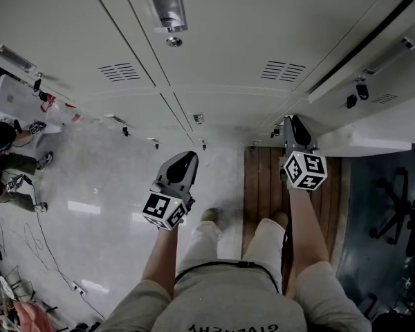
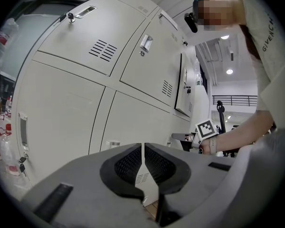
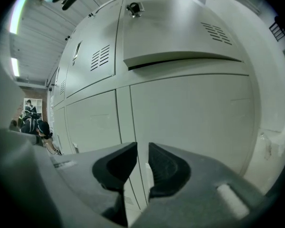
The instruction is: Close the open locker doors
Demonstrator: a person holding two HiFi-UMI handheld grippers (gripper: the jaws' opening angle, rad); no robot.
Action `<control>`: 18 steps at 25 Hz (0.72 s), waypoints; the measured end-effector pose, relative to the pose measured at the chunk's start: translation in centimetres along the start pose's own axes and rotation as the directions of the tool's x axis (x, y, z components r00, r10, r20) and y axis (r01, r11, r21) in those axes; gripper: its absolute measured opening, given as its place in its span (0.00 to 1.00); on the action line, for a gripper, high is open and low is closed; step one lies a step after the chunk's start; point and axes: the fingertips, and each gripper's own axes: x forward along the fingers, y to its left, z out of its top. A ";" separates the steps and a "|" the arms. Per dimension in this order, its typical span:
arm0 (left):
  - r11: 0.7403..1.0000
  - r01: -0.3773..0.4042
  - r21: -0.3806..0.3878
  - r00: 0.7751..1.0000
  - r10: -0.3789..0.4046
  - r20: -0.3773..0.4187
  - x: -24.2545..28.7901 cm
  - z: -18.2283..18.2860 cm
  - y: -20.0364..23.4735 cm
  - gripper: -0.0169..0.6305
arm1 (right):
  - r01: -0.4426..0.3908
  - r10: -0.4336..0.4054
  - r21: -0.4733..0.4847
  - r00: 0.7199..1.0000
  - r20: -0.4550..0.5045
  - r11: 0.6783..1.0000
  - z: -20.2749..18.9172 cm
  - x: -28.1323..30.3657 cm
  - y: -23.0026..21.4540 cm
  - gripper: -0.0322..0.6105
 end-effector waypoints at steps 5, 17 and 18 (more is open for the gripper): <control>1.000 0.008 0.012 1.000 -0.009 0.011 -0.6 1.0 -0.1 0.05 | -0.010 0.011 -0.016 1.000 0.015 1.000 0.8 -1.6 0.7 0.08; 0.998 0.037 0.055 0.999 -0.039 0.036 -3.0 3.7 -1.2 0.05 | -0.073 0.076 -0.034 0.994 0.075 0.997 3.7 -7.0 4.4 0.05; 0.998 0.039 0.059 0.998 -0.041 0.039 -3.3 4.1 -1.4 0.05 | -0.083 0.086 -0.037 0.993 0.082 0.996 4.0 -7.6 4.9 0.05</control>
